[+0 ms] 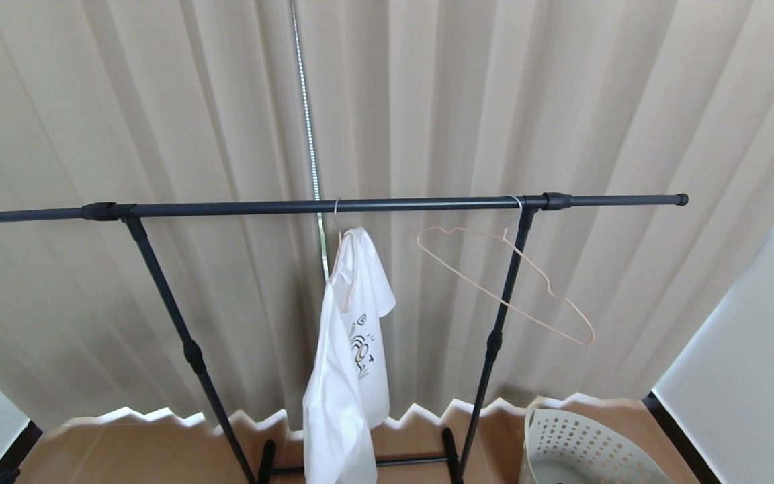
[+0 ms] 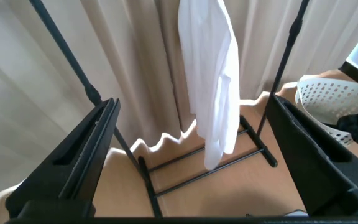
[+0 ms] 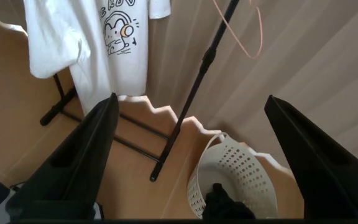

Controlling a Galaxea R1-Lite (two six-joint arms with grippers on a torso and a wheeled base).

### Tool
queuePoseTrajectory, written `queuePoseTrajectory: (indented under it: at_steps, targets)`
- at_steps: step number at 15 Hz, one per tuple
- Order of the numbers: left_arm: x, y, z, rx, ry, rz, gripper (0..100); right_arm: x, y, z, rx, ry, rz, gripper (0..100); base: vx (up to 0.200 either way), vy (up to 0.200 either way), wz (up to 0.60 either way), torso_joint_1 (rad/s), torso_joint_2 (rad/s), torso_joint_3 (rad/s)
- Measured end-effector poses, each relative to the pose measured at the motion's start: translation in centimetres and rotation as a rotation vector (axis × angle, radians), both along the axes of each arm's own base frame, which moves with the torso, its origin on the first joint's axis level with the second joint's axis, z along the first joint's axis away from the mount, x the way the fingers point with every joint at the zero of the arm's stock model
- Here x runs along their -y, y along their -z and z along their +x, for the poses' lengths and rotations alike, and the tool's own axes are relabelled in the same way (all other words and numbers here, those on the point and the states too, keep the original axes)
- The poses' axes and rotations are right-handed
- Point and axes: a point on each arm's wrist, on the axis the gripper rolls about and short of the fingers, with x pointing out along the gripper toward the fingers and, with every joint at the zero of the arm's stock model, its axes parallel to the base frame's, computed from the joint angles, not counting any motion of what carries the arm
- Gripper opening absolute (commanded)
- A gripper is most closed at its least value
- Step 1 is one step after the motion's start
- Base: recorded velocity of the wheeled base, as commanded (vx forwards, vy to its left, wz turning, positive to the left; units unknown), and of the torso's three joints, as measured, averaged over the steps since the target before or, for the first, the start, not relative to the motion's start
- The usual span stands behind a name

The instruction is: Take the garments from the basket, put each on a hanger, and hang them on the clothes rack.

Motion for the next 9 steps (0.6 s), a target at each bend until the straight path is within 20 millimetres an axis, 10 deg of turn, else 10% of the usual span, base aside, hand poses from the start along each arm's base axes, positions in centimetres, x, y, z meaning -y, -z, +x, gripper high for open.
queuePoseTrajectory:
  at_steps: [9]
  targets:
    - [-0.5,2.3,-2.7,0.08,-0.045,-0.014,100,0.6,1.7,-2.9,0.136,0.147,0.083,100,0.0,0.0,0.0,0.0,0.0,0.0]
